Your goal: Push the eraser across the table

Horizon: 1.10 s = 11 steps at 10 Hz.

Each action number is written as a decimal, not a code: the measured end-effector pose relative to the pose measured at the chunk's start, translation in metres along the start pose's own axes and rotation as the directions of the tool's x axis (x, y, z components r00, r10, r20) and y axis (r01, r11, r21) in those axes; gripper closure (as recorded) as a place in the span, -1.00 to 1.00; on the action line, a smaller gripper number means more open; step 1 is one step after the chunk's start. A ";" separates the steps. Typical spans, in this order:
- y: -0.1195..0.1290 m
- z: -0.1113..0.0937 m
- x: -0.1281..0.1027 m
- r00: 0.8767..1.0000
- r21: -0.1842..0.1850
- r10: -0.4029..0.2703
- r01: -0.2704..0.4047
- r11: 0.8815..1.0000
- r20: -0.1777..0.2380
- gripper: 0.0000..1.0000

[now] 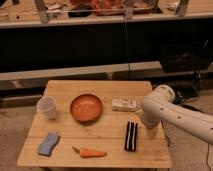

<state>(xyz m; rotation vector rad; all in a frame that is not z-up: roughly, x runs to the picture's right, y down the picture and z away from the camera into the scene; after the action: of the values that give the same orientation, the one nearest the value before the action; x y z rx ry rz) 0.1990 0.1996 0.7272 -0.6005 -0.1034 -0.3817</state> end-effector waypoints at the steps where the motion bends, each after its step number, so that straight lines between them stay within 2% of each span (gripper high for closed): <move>1: -0.001 0.001 -0.003 1.000 -0.002 -0.009 0.009 1.000 0.002 -0.60; 11: 0.003 0.003 -0.012 0.998 -0.032 -0.066 0.067 0.997 0.017 -0.60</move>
<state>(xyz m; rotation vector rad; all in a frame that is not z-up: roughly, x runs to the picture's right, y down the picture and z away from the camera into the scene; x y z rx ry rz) 0.1890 0.2072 0.7261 -0.6335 -0.1332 -0.4435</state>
